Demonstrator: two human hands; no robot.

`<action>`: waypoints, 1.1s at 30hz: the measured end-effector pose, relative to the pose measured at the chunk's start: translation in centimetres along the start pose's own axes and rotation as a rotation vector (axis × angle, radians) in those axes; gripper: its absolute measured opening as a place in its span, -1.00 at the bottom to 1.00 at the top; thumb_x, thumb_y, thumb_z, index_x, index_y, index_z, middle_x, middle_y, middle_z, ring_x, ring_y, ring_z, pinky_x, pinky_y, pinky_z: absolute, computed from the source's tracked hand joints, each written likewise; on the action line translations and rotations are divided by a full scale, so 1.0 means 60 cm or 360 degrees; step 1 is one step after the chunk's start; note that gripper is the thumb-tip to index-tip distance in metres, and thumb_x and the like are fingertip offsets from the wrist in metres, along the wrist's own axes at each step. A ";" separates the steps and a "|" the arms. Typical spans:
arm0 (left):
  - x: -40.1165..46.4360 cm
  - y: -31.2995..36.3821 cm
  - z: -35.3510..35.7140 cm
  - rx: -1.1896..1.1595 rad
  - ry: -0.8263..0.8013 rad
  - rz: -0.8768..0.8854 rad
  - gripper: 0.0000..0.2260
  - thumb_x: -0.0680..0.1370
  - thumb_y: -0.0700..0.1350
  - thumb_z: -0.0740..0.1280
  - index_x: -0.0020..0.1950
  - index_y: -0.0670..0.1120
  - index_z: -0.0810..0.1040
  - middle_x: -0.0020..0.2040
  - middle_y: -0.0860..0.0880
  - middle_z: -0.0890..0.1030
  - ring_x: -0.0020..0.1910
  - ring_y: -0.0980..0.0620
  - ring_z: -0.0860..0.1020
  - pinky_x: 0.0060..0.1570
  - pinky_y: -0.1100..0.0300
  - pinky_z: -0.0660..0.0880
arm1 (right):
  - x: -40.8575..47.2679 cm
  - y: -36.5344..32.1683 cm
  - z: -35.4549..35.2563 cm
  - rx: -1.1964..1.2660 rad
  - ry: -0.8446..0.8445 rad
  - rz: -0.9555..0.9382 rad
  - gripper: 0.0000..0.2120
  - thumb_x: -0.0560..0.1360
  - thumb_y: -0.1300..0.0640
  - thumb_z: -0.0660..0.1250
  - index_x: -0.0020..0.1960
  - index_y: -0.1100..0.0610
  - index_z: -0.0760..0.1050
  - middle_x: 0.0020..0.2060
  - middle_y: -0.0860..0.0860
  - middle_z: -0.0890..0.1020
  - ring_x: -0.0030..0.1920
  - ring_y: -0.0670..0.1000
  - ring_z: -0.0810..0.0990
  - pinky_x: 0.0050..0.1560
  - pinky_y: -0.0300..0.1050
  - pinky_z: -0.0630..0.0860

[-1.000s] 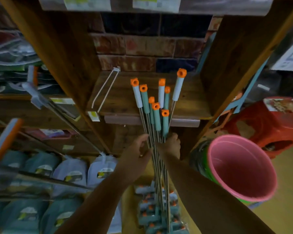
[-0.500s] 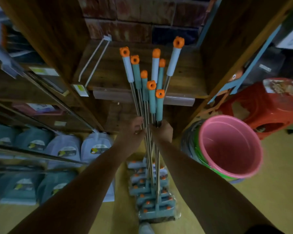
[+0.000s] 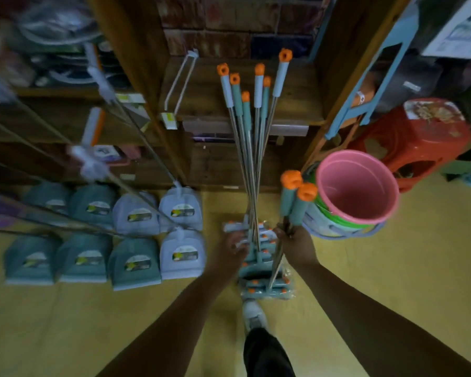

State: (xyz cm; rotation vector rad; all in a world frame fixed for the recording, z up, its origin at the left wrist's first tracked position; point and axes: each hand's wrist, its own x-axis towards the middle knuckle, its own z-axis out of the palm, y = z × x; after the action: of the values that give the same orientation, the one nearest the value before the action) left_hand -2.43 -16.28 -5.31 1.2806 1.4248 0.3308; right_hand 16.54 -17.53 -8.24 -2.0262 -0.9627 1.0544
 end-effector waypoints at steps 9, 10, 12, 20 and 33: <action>-0.340 -0.083 -0.208 0.0062 0.0235 0.0350 -0.68 0.53 0.03 0.37 0.28 0.02 0.53 0.07 0.19 0.55 0.09 0.20 0.59 -0.05 0.53 0.41 | -0.386 -0.236 0.006 -0.0095 0.0110 -0.0458 -0.95 0.52 0.19 0.37 -0.09 0.18 0.57 -0.35 -0.10 0.59 -0.32 -0.32 0.57 -0.42 -0.44 0.35; -0.372 -0.081 -0.239 0.0047 0.0281 0.0407 -0.65 0.52 0.04 0.37 0.30 0.06 0.50 0.12 0.19 0.55 0.11 0.23 0.57 -0.01 0.54 0.41 | -0.424 -0.275 0.024 -0.0117 0.0068 -0.0536 -0.95 0.52 0.17 0.37 -0.10 0.15 0.56 -0.34 -0.12 0.59 -0.31 -0.29 0.60 -0.40 -0.41 0.38; -0.432 -0.077 -0.301 0.0003 0.0371 0.0438 -0.61 0.58 -0.12 0.40 0.38 0.07 0.45 0.21 0.17 0.51 0.19 0.20 0.53 0.05 0.46 0.42 | -0.493 -0.351 0.068 -0.0176 -0.0030 -0.0644 -0.90 0.51 0.04 0.37 -0.11 0.07 0.55 -0.30 -0.04 0.63 -0.23 -0.04 0.65 -0.31 -0.12 0.51; -0.598 -0.052 -0.516 -0.0142 0.0643 0.0727 -0.50 0.63 -0.14 0.35 0.30 0.41 0.24 0.08 0.76 0.35 0.12 0.72 0.34 0.02 0.67 0.35 | -0.669 -0.586 0.265 -0.0378 -0.0612 -0.1087 -0.95 0.55 -0.06 0.31 -0.05 -0.15 0.43 -0.26 -0.24 0.50 -0.25 -0.21 0.48 -0.30 -0.32 0.36; -0.584 -0.190 -0.926 -0.0267 0.1222 0.0527 -0.97 0.45 0.02 0.47 -0.16 0.15 0.65 -0.20 0.14 0.70 -0.17 0.19 0.64 -0.19 0.16 0.55 | -0.655 -0.807 0.665 -0.0253 -0.1040 -0.1549 -0.48 0.28 -0.43 0.34 -0.09 0.01 0.54 -0.21 -0.03 0.63 -0.18 -0.05 0.62 -0.20 -0.01 0.57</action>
State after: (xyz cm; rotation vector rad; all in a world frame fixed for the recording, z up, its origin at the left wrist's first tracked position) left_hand -62.53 -24.48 22.38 1.3062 1.7498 1.2431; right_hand -48.62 -16.75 26.93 -0.9999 -2.1141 1.0578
